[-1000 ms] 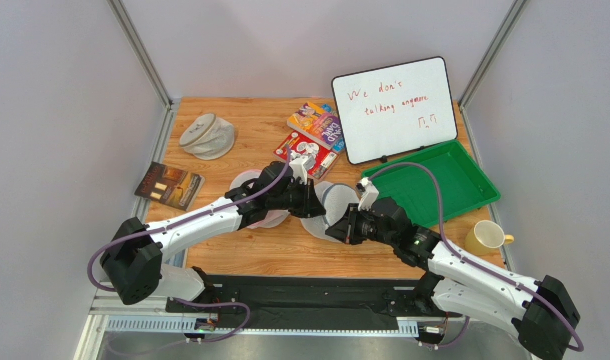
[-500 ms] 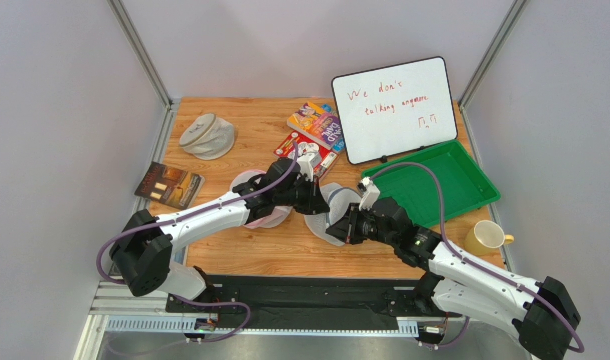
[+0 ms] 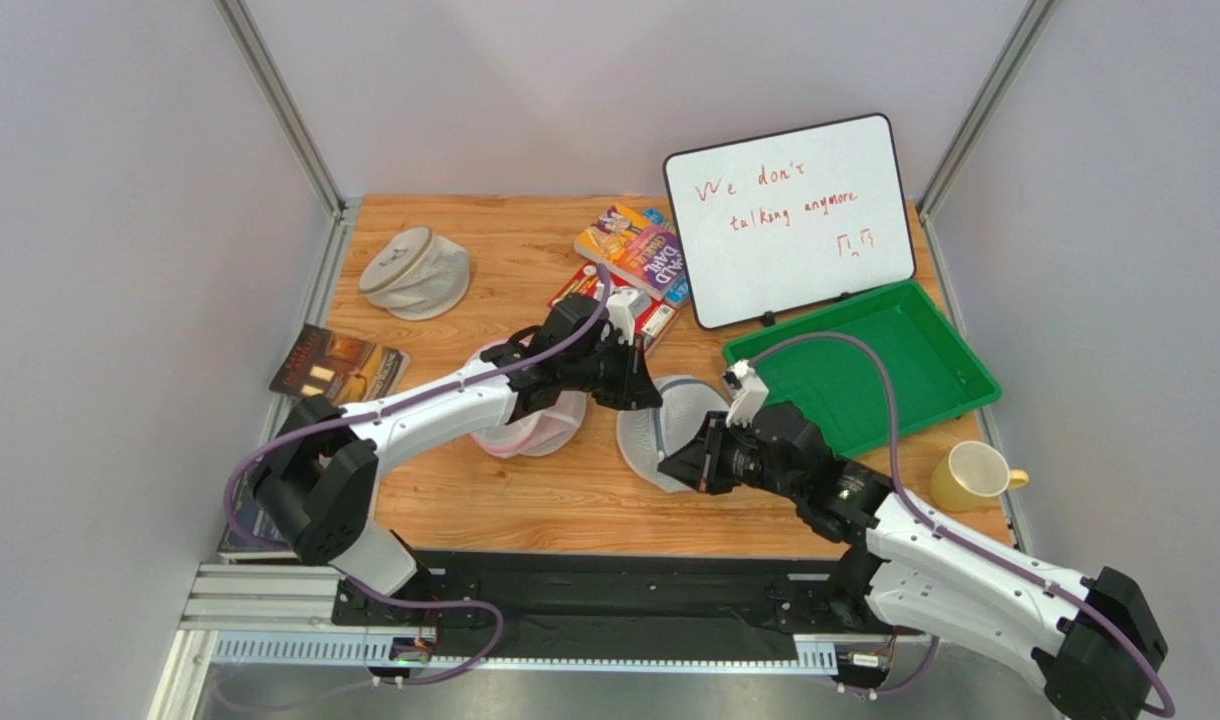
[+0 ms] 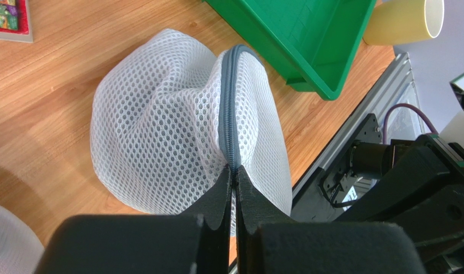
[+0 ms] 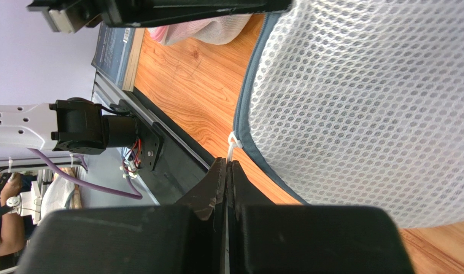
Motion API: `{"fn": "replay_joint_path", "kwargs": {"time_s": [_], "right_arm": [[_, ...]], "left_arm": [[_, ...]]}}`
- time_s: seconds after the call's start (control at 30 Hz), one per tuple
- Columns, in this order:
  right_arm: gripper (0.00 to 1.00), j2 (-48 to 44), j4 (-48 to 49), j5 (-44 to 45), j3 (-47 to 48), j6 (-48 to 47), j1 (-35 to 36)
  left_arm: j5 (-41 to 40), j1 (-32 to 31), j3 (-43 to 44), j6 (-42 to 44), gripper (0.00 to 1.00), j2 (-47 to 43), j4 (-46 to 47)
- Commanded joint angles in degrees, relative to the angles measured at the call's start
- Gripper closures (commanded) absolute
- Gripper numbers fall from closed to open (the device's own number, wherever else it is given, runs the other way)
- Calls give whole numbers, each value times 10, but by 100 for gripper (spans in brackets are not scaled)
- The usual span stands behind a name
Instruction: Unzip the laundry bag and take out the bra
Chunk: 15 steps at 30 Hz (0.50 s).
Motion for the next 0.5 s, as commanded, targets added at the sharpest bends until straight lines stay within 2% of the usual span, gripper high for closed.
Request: {"fn": "replay_joint_path", "kwargs": {"time_s": [0.0, 0.17, 0.2, 0.27, 0.3, 0.33, 0.4, 0.47], "right_arm": [[100, -15, -4, -18, -6, 13, 9], [100, -14, -5, -18, -8, 15, 9], [100, -15, -4, -18, -7, 15, 9], [100, -12, -4, -11, -6, 17, 9], [100, -11, -4, -10, -6, 17, 9], [100, -9, -4, -8, -5, 18, 9], [100, -11, 0, -3, -4, 24, 9], [100, -18, 5, 4, -5, 28, 9]], "left_arm": [[-2, 14, 41, 29, 100, 27, 13], [16, 17, 70, 36, 100, 51, 6], [20, 17, 74, 40, 97, 52, 1], [23, 17, 84, 47, 80, 52, -9], [22, 17, 85, 50, 59, 48, -21], [18, 18, 84, 55, 50, 44, -26], [2, 17, 78, 60, 36, 23, -42], [-18, 17, 77, 72, 31, 0, -65]]}}
